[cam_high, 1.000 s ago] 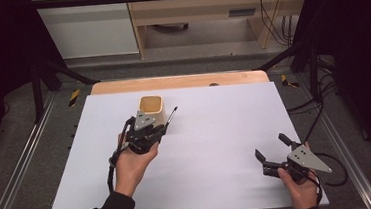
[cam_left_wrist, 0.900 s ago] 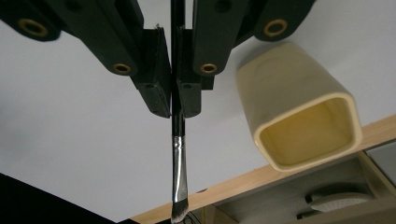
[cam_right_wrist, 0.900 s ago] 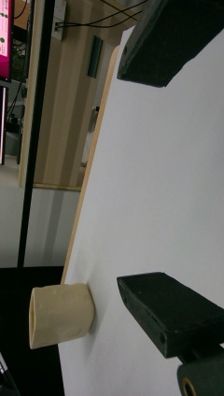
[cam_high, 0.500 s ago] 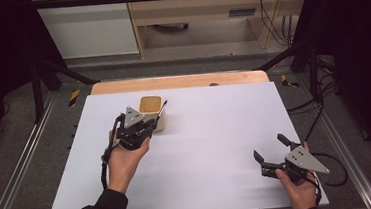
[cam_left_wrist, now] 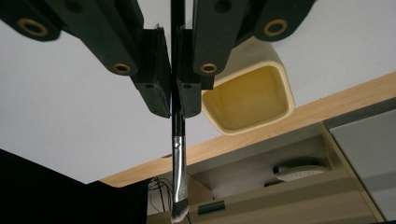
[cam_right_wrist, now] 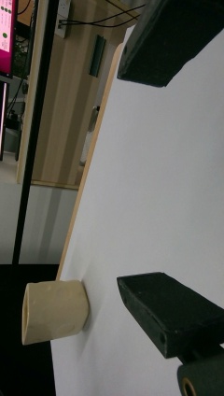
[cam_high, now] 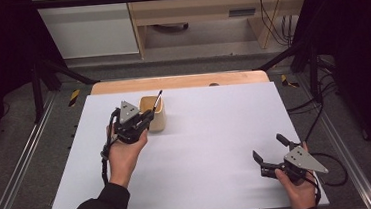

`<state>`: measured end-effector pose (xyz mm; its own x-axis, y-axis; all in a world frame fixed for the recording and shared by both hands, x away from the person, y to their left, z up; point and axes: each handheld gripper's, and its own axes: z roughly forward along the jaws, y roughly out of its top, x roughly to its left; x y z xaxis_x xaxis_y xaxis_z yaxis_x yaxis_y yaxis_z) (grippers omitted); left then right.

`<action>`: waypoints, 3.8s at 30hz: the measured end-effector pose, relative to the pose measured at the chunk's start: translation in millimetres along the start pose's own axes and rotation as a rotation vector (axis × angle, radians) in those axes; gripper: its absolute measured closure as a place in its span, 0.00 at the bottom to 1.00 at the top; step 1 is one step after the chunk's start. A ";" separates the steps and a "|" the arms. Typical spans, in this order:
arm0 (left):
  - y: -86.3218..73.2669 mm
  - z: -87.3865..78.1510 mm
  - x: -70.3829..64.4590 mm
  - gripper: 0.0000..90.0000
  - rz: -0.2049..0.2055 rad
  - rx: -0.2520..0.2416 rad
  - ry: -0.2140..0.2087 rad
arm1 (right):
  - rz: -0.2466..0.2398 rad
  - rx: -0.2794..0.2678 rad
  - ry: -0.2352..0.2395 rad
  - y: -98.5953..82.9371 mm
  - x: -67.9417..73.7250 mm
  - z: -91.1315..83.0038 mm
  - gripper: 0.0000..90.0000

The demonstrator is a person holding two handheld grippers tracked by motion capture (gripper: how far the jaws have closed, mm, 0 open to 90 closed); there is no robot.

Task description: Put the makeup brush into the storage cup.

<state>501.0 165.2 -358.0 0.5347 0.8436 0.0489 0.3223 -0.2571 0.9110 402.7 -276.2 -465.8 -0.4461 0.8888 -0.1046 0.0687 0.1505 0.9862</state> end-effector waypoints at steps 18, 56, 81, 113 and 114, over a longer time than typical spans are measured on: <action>-2.2 9.0 7.9 0.93 -0.015 -0.019 0.035 | -0.013 0.006 -0.004 0.0 0.8 -0.3 0.04; 12.6 16.4 9.0 0.93 0.001 -0.058 0.050 | -0.024 0.002 -0.009 -0.5 0.6 0.0 0.04; 23.2 25.9 15.6 0.93 0.006 -0.072 0.063 | -0.023 -0.001 -0.009 -0.5 -0.1 -0.2 0.04; 28.1 35.3 22.0 0.93 -0.016 -0.121 0.085 | -0.018 -0.008 -0.008 0.0 -0.2 -0.9 0.04; 28.4 35.4 22.2 0.93 -0.017 -0.126 0.086 | -0.014 -0.009 -0.009 0.2 -0.3 -1.3 0.04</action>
<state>549.7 160.0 -345.6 0.4596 0.8859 0.0634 0.2273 -0.1864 0.9558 401.7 -277.0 -465.5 -0.4388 0.8906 -0.1193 0.0547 0.1590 0.9858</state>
